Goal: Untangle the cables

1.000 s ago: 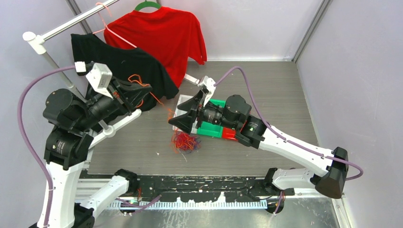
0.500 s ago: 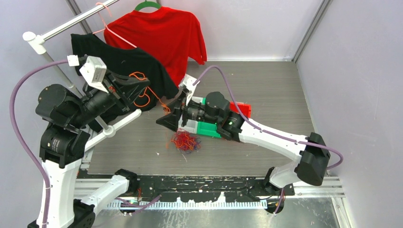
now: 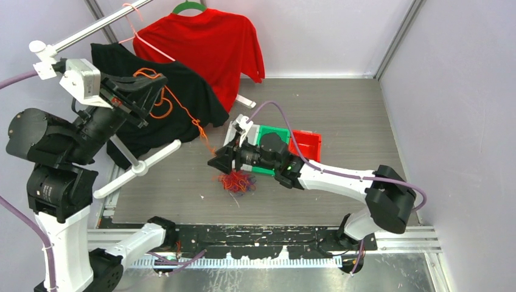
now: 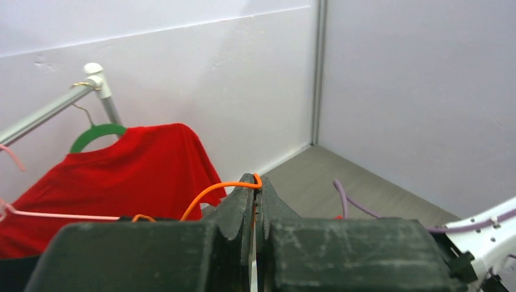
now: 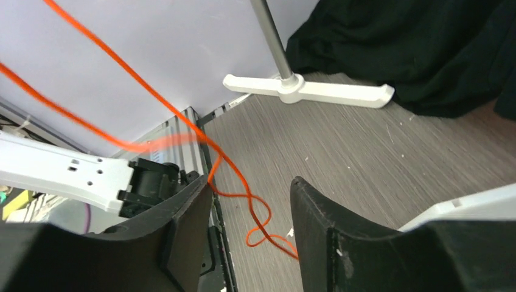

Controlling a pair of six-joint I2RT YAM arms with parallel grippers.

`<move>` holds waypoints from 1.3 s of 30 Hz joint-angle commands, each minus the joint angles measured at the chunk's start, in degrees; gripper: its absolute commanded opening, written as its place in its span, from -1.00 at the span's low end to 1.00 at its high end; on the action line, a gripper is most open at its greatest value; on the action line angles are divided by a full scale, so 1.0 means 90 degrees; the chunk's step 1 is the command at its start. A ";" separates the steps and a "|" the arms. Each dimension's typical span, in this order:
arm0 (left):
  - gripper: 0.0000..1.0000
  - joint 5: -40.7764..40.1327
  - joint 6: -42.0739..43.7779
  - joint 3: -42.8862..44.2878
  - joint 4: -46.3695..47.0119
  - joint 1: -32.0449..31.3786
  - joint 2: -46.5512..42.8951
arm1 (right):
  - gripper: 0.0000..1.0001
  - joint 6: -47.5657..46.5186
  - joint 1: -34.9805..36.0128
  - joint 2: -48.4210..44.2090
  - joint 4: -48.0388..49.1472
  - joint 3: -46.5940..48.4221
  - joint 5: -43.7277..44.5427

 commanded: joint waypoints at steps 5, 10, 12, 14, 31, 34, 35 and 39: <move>-1.00 -0.0742 0.0434 0.0776 0.0425 -0.0018 0.0268 | 0.07 0.0369 -0.0009 0.0523 0.1111 -0.0308 0.0325; -1.00 -0.1012 0.0788 0.1418 0.0404 -0.0012 0.0531 | 0.18 0.0469 -0.0011 0.0658 0.1227 -0.0571 0.0509; -1.00 -0.1001 0.0815 0.1651 0.0239 -0.0019 0.0649 | 0.18 0.0542 -0.0009 0.0689 0.1349 -0.0677 0.0512; -1.00 -0.0936 0.0790 0.1646 0.0225 -0.0012 0.0662 | 0.17 0.0619 -0.0003 0.0692 0.1415 -0.0725 0.0512; -1.00 -0.0744 0.0999 0.1519 0.0480 -0.0012 0.0704 | 0.49 0.0464 0.0266 0.0714 0.1679 0.0238 0.0229; -1.00 -0.0714 0.0999 0.1546 0.0511 -0.0010 0.0746 | 0.50 0.0638 0.0306 0.0923 0.2044 0.0687 0.0104; -1.00 -0.0711 0.1006 0.1554 0.0530 -0.0010 0.0757 | 0.51 0.0651 0.0336 0.1026 0.2068 0.0860 0.0078; -1.00 -0.0595 0.1069 0.1623 0.0629 -0.0010 0.0795 | 0.52 0.0724 0.0404 0.1424 0.2024 0.1321 -0.0103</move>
